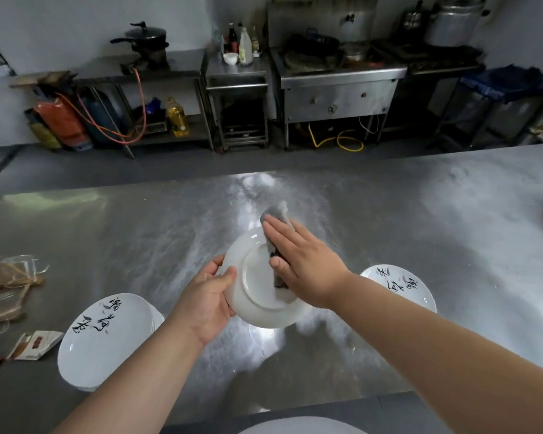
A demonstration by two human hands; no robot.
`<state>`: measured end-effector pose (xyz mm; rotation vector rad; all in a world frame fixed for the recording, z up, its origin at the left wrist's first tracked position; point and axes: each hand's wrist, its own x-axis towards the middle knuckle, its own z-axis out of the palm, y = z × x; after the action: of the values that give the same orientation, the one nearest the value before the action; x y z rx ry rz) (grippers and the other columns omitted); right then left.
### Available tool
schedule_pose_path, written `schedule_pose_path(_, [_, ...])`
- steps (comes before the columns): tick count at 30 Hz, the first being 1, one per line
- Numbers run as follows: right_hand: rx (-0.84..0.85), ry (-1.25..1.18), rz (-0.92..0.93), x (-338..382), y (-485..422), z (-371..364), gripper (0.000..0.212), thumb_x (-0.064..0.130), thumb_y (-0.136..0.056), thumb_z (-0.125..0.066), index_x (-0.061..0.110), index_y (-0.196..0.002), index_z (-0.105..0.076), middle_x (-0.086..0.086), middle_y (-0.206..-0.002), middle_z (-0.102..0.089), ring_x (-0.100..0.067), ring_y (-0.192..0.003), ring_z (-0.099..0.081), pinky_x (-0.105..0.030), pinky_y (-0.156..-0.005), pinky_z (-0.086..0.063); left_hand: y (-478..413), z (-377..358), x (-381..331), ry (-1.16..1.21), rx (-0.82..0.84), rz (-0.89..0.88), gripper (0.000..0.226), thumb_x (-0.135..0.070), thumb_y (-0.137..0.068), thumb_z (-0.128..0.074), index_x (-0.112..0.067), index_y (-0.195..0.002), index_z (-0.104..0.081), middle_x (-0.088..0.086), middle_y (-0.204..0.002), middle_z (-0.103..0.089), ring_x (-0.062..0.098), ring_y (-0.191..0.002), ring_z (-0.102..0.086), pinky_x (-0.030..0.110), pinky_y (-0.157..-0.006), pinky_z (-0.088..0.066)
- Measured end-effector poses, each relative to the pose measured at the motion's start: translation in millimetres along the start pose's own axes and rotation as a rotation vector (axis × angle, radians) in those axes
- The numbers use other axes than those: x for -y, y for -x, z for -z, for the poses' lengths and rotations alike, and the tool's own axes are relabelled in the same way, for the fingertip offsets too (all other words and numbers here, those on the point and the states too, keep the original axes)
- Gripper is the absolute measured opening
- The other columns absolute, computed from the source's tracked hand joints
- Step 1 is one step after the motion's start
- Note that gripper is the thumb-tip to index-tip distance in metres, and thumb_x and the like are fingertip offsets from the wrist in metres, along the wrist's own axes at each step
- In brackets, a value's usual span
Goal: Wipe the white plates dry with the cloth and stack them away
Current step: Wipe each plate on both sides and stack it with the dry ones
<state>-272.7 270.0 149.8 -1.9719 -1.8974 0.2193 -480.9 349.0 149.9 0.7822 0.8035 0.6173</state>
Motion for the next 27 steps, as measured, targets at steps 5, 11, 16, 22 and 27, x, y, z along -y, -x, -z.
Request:
schedule_pose_path(5, [-0.129,-0.259,-0.173,38.3,29.6,-18.8,0.069,0.043,-0.109,-0.025,0.021,-0.166,0.008,0.015,-0.169,0.022,0.005,-0.151,0.028,-0.030,-0.128,0.011,-9.0,-2.5,-9.2,0.190,-0.064,-0.065,0.020,-0.009,-0.106,-0.048,-0.021,-0.116,-0.060,0.006,-0.110,-0.077,0.020,-0.090,-0.077,0.046,-0.080,-0.059])
schedule_pose_path(11, [-0.353,-0.443,-0.306,21.7,25.5,-15.3,0.062,0.028,-0.104,-0.033,0.024,-0.165,-0.025,0.019,-0.170,-0.017,-0.008,-0.154,-0.018,-0.028,-0.126,-0.017,3.1,-8.9,-9.6,0.110,0.098,0.086,0.054,-0.007,-0.085,-0.061,-0.020,-0.137,-0.058,0.012,-0.121,-0.073,0.025,-0.093,-0.075,0.042,-0.065,-0.063])
schedule_pose_path(16, [-0.122,-0.345,-0.027,2.0,2.7,19.3,0.057,0.014,-0.103,-0.046,0.019,-0.160,-0.040,0.025,-0.159,-0.030,-0.003,-0.144,-0.034,-0.008,-0.116,-0.016,0.5,-5.1,-32.8,-0.028,0.180,0.196,0.048,-0.019,-0.095,-0.062,-0.018,-0.142,-0.060,0.015,-0.134,-0.069,0.030,-0.111,-0.072,0.048,-0.084,-0.063])
schedule_pose_path(22, [-0.244,-0.192,-0.112,22.9,33.5,-18.7,0.062,0.022,-0.110,-0.038,0.017,-0.168,-0.015,0.011,-0.175,-0.003,-0.010,-0.160,0.006,-0.027,-0.129,-0.003,8.2,-10.8,-12.2,0.079,0.122,0.093,0.045,-0.013,-0.094,-0.056,-0.013,-0.139,-0.062,0.017,-0.133,-0.070,0.031,-0.113,-0.072,0.043,-0.080,-0.064])
schedule_pose_path(27, [-0.209,-0.153,-0.067,19.1,29.0,-17.5,0.061,0.023,-0.108,-0.036,0.012,-0.166,-0.020,0.005,-0.174,-0.009,-0.008,-0.159,0.008,-0.036,-0.131,-0.005,14.1,-12.2,-6.9,0.001,0.115,0.111,0.044,-0.011,-0.091,-0.058,-0.009,-0.134,-0.063,0.021,-0.128,-0.071,0.034,-0.110,-0.073,0.050,-0.087,-0.063])
